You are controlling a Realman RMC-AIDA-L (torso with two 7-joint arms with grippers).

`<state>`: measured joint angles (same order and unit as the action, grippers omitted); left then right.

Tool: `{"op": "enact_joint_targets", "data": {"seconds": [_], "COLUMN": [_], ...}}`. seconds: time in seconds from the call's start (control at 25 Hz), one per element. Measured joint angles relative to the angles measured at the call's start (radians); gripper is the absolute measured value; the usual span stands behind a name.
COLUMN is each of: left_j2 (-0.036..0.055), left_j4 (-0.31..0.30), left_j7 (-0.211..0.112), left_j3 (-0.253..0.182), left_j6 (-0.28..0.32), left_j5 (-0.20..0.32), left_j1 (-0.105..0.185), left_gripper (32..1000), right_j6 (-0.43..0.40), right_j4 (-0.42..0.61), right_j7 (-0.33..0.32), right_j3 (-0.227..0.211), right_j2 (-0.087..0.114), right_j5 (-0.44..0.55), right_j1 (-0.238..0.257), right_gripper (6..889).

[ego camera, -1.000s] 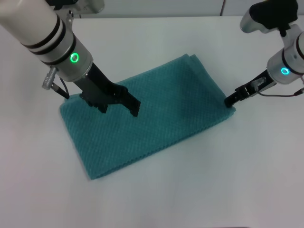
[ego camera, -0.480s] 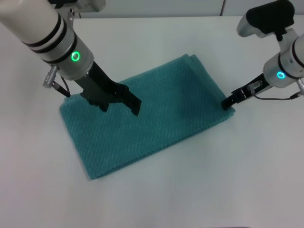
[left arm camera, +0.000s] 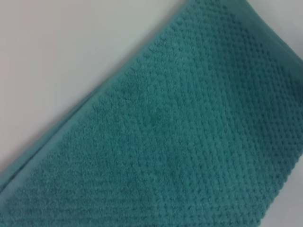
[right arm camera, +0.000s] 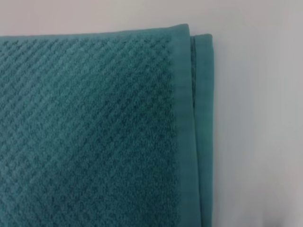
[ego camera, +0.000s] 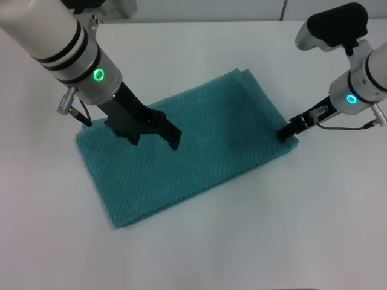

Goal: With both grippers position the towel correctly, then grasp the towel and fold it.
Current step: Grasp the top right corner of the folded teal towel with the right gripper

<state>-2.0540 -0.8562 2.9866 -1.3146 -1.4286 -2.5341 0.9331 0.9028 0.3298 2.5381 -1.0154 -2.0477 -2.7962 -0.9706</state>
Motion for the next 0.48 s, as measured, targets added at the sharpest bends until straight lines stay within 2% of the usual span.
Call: {"op": "enact_joint_targets", "data": {"seconds": [0.48], "left_j2": [0.0000], "left_j4": [0.002], "left_j7": [-0.001], "left_j3": [0.000], "left_j6": [0.001], "left_j5": [0.000], "left_j1": [0.001], "left_gripper": [938], "right_j6": [-0.008], "right_j4": [-0.003], "right_j7": [-0.002], "right_j3": [-0.001], "right_j2": [-0.007], "right_j5": [-0.001], "right_j1": [0.001], "right_gripper": [853]}}
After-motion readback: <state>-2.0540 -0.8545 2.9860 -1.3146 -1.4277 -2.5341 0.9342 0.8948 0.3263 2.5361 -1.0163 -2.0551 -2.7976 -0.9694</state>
